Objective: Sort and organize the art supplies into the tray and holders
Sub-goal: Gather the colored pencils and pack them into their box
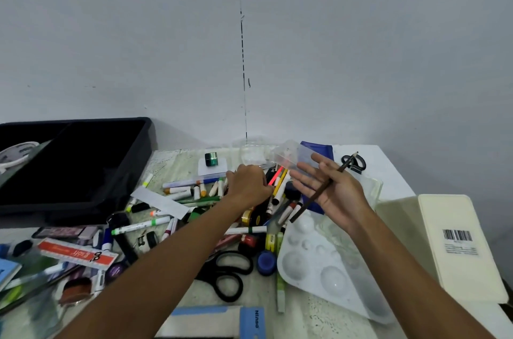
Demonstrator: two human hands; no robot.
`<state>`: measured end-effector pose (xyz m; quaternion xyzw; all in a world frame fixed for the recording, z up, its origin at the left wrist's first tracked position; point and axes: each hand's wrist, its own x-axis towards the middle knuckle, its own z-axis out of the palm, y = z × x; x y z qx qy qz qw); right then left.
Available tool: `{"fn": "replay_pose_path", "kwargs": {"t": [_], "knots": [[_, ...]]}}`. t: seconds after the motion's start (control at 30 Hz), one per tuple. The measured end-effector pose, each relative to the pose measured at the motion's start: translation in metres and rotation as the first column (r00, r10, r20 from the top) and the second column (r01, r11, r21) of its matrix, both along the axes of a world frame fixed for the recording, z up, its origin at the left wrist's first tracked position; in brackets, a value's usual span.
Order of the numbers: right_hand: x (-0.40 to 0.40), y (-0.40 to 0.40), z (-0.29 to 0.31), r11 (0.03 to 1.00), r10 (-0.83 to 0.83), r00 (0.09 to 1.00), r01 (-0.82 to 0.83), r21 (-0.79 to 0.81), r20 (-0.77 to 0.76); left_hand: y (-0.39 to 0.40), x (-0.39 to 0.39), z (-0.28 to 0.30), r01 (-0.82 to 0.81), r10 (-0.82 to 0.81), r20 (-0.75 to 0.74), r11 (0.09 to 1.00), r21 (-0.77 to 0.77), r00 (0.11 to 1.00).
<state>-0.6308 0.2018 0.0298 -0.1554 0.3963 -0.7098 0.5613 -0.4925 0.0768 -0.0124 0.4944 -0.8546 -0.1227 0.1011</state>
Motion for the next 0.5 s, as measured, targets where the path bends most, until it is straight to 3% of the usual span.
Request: {"fn": "replay_pose_path", "kwargs": {"t": [0.33, 0.5], "knots": [[0.023, -0.019, -0.005, 0.98, 0.116, 0.993, -0.116, 0.163, 0.007, 0.001, 0.06, 0.022, -0.055, 0.094, -0.22, 0.983, 0.176, 0.971], [0.062, -0.039, -0.008, 0.947, 0.175, 0.98, -0.194, 0.257, 0.094, 0.012, 0.112, 0.045, 0.092, 0.05, -0.338, 0.916, 0.39, 0.94]]}}
